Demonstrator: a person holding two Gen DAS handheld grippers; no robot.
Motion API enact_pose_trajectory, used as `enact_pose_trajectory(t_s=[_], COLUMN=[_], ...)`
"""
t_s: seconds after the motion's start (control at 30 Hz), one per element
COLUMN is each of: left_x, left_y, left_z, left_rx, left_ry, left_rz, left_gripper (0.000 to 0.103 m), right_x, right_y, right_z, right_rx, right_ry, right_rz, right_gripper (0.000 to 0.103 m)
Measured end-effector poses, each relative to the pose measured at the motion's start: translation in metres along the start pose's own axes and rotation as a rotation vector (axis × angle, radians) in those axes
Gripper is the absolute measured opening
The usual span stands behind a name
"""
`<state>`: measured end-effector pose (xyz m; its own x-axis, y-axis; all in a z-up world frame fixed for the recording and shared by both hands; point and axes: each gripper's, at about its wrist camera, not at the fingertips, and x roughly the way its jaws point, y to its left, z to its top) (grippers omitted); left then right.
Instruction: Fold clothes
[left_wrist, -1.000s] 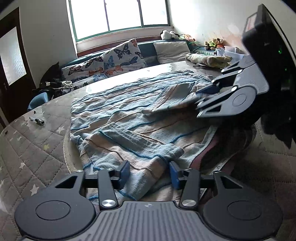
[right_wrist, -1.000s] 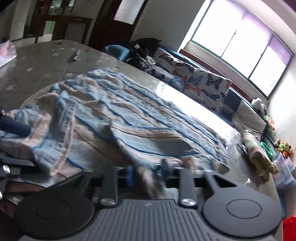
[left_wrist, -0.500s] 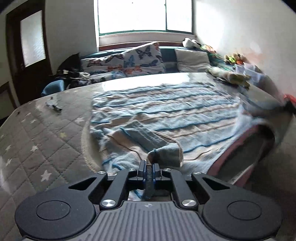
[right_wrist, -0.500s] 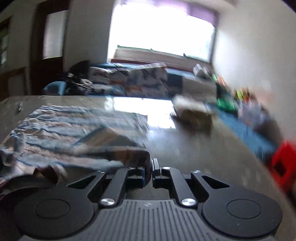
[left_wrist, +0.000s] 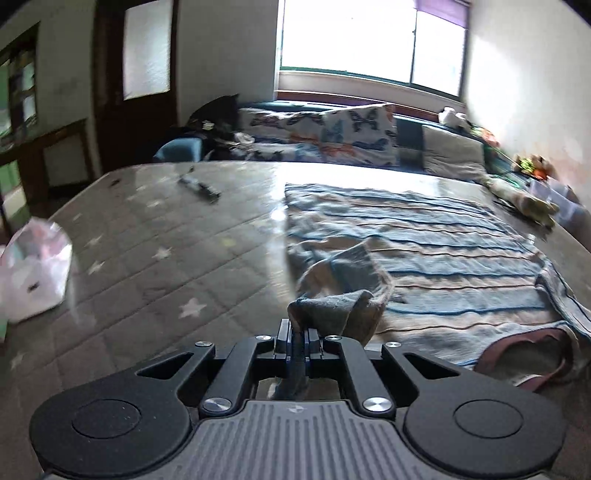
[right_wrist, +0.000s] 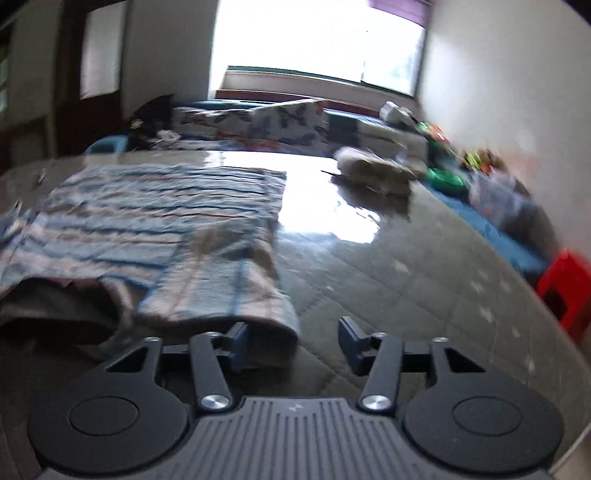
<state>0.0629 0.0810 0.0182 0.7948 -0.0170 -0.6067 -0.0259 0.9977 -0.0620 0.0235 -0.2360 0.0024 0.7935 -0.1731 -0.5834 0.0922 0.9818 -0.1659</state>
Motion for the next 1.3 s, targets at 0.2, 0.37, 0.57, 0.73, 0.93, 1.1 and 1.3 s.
enact_pose_trajectory(t_s=[0.2,0.37,0.57,0.73,0.93,1.1,1.3], left_x=[0.000,0.002,0.010,0.012,0.009,0.002,-0.010], left_y=[0.014,0.024,0.040,0.049,0.052,0.054,0.052], left_z=[-0.002,0.000,-0.005,-0.009,-0.008,-0.008,0.009], left_rx=[-0.039,-0.076,-0.133,-0.156,-0.159,-0.161,-0.137], left_ry=[0.013,0.019,0.049,0.064,0.065,0.060,0.018], left_rz=[0.027,0.054,0.102,0.125,0.156,0.179,0.172], left_gripper=[0.007,0.007,0.007,0.011,0.011,0.011,0.011], right_x=[0.008,0.013,0.012,0.022,0.025,0.046,0.085], right_y=[0.029,0.014,-0.048,-0.077,-0.067,-0.042,-0.016], right_z=[0.005,0.027,0.035,0.011,0.021,0.044,0.053], right_rx=[-0.191,-0.119,0.190,0.317,0.268,0.198,0.148], right_ry=[-0.041,-0.108,-0.109,-0.003,-0.028,-0.023,0.048], right_rz=[-0.012,-0.026,-0.134,-0.169,-0.130,0.045,0.144], right_gripper=[0.057,0.057,0.064,0.064,0.065,0.066,0.064])
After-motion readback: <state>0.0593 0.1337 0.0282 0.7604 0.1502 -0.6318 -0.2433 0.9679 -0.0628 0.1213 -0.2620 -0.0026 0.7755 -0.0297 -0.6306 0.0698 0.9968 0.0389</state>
